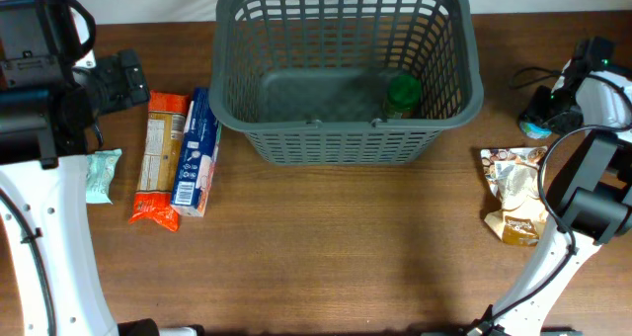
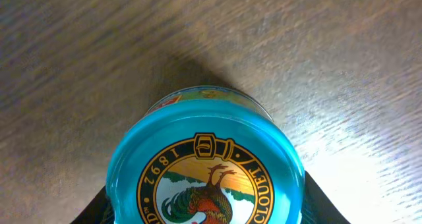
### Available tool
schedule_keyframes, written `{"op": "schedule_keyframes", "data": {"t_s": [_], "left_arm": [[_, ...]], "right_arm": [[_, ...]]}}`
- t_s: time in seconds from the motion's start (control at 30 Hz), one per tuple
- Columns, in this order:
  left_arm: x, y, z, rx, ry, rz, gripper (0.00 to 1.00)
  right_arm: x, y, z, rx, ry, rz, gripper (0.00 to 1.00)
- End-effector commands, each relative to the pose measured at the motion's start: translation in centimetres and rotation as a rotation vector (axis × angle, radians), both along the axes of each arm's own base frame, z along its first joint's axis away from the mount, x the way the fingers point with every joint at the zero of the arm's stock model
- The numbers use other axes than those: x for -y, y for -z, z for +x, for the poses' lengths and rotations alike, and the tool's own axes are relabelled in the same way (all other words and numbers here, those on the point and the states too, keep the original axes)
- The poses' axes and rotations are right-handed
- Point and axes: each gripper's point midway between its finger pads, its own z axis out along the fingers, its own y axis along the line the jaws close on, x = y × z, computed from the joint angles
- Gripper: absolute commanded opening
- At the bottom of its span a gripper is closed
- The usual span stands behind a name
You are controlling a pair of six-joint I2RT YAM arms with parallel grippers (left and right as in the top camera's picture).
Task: Pack container
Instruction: 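Move the right gripper to the blue tin and grasp it, then carry the blue tin into the basket and release it beside the jar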
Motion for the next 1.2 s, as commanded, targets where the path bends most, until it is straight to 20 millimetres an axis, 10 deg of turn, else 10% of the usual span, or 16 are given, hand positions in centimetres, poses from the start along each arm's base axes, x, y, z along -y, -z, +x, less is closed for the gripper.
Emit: {"op": "schedule_keyframes", "data": {"t_s": [0.0, 0.57, 0.8, 1.03, 1.17], "left_arm": [[-0.1, 0.3, 0.2, -0.013, 0.012, 0.004, 0.99], [-0.1, 0.3, 0.2, -0.013, 0.012, 0.004, 0.99], [0.0, 0.3, 0.2, -0.013, 0.013, 0.003, 0.99], [-0.1, 0.3, 0.2, -0.013, 0.012, 0.004, 0.99], [-0.1, 0.3, 0.2, -0.013, 0.012, 0.004, 0.99]], "right_arm": [[-0.9, 0.6, -0.6, -0.034, 0.011, 0.072, 0.17], [-0.9, -10.8, 2.6, 0.119, -0.015, 0.082, 0.17], [-4.0, -23.1, 4.6, 0.414, -0.106, 0.164, 0.12], [-9.0, -37.4, 2.2, 0.765, -0.235, 0.153, 0.10], [-13.2, -41.2, 0.5, 0.840, -0.325, 0.159, 0.10]]}}
